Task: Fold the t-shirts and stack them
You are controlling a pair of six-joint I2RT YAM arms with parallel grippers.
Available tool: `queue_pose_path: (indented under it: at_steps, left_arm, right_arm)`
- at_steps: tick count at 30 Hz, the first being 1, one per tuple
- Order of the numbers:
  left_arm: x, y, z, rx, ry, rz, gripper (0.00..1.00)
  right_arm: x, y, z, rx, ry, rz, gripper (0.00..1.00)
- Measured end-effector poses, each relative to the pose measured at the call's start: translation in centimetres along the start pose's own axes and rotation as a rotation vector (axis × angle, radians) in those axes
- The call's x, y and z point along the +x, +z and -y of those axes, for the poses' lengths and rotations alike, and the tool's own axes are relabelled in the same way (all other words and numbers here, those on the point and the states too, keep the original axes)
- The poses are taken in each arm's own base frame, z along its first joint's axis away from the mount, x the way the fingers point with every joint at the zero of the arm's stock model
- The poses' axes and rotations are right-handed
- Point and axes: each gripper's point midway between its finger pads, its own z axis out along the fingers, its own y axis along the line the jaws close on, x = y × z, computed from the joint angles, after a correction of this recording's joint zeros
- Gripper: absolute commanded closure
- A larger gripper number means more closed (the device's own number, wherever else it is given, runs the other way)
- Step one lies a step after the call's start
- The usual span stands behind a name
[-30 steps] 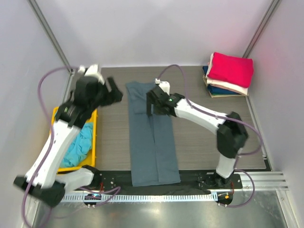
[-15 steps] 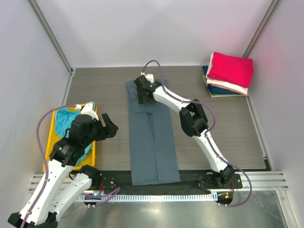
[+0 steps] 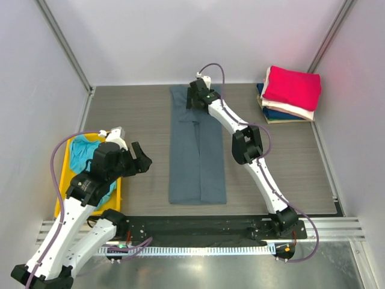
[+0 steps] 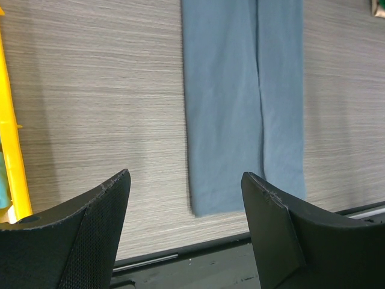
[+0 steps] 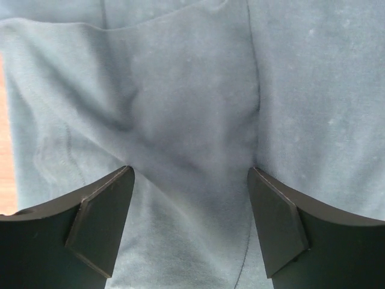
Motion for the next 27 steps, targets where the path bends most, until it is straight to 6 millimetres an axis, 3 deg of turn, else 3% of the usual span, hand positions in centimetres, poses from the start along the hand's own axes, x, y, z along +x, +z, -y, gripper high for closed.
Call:
queue_pose_path:
  at_steps: [6, 9, 12, 14, 16, 19, 21, 22, 24, 25, 27]
  left_arm:
    - [0.1, 0.6, -0.2, -0.014, -0.006, -0.017, 0.25]
    - [-0.2, 0.7, -0.3, -0.014, -0.014, -0.009, 0.25]
    - [-0.3, 1.1, -0.5, -0.029, -0.027, -0.011, 0.25]
    - [-0.1, 1.7, -0.6, -0.042, -0.045, -0.029, 0.25]
    - [0.6, 2.8, -0.6, -0.056, -0.069, -0.071, 0.26]
    - [2.7, 4.8, -0.6, -0.075, -0.104, -0.163, 0.27]
    - [5.3, 6.2, -0.7, -0.093, -0.118, -0.250, 0.28]
    - [6.9, 6.7, -0.8, -0.102, -0.128, -0.295, 0.29]
    - [9.5, 7.1, -1.0, -0.109, -0.141, -0.363, 0.31]
    - [10.7, 7.1, -1.1, -0.110, -0.151, -0.390, 0.31]
    - [12.1, 7.2, -0.9, -0.101, -0.170, -0.415, 0.32]
  right_arm:
    - [-1.5, 1.2, -0.3, -0.091, -0.032, 0.058, 0.10]
    - [-1.1, 0.0, -0.5, -0.122, -0.059, 0.038, 0.05]
    - [-1.0, -2.7, -0.5, -0.138, -0.074, 0.008, 0.02]
    - [-2.2, -5.8, -0.6, -0.157, -0.075, 0.016, 0.01]
    - [-3.7, -10.3, -0.4, -0.182, -0.063, 0.043, 0.01]
    - [-5.3, -19.8, 1.4, -0.213, -0.010, 0.107, 0.02]
    - [-5.1, -25.9, 3.1, -0.243, 0.042, 0.156, 0.03]
    - [-4.4, -28.6, 4.0, -0.263, 0.071, 0.185, 0.03]
    - [-1.2, -32.6, 6.4, -0.287, 0.133, 0.190, 0.04]
    - [1.3, -34.0, 7.5, -0.304, 0.166, 0.178, 0.04]
    - [6.5, -34.8, 9.3, -0.311, 0.216, 0.106, 0.08]
